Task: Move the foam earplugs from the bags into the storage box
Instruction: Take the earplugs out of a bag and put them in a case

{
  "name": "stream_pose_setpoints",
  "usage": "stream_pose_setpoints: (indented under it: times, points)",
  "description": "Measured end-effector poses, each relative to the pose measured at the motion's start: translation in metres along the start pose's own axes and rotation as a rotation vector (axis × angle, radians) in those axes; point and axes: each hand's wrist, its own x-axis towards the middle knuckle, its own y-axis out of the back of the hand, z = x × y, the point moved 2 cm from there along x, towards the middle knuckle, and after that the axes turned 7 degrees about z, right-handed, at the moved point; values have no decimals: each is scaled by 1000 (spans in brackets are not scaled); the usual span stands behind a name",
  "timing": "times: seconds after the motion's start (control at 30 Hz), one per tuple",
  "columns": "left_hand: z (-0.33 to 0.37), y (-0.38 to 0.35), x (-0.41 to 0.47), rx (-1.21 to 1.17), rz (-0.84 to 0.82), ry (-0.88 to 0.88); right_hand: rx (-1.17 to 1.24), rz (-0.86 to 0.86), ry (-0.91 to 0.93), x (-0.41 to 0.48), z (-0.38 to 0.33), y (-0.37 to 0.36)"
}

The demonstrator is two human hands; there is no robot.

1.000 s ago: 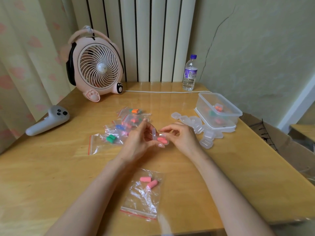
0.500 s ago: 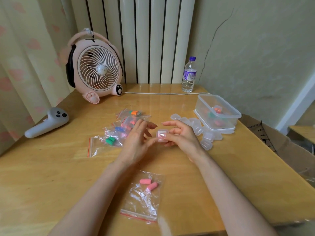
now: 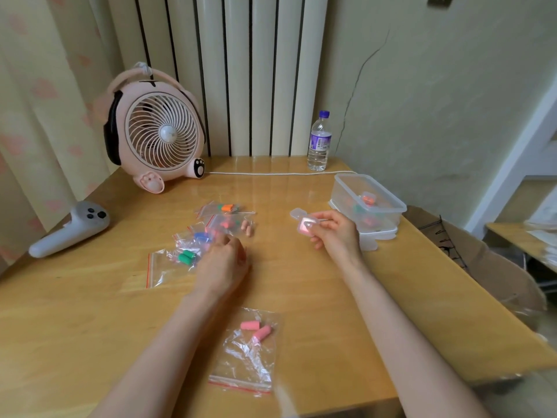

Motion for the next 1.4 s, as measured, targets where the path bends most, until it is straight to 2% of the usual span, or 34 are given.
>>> stream_pose_setpoints:
  times: [0.2, 0.3, 0.37, 0.43, 0.53, 0.6, 0.77, 0.8, 0.93, 1.07, 1.17, 1.27, 1.4]
  points:
    - [13, 4, -2, -103, 49, -134, 83, 402, 15, 40, -12, 41]
    - [10, 0, -2, -6, 6, -110, 105, 477, 33, 69, -20, 61]
    - [5, -5, -2, 48, -37, -53, 5, 434, -26, 85, -20, 70]
    - [3, -5, -2, 15, 12, -29, -131, 400, -83, 91, -18, 75]
    - [5, 2, -3, -52, 48, -15, -202, 314, -57, 77, -19, 72]
    - [10, 7, -4, -109, 35, -47, -195, 156, -12, 52, -25, 63]
    - [51, 26, -9, -406, -66, -218, -300, -427, 232, -17, -38, 35]
    - [61, 32, -10, -445, -81, -231, -297, -470, 251, -26, -38, 32]
    - [88, 50, -17, -603, -144, -260, -156, -317, 304, -51, -47, 44]
    - [110, 55, -34, -692, -177, -286, -120, -273, 242, -74, -51, 78]
    - [127, 50, -48, -743, -173, -274, -110, -173, 195, -91, -49, 118]
    - [146, 40, -63, -808, -205, -278, -121, -128, 61, -113, -40, 171]
    - [181, 23, -87, -862, -289, -315, -56, -212, -139, -147, -10, 238]
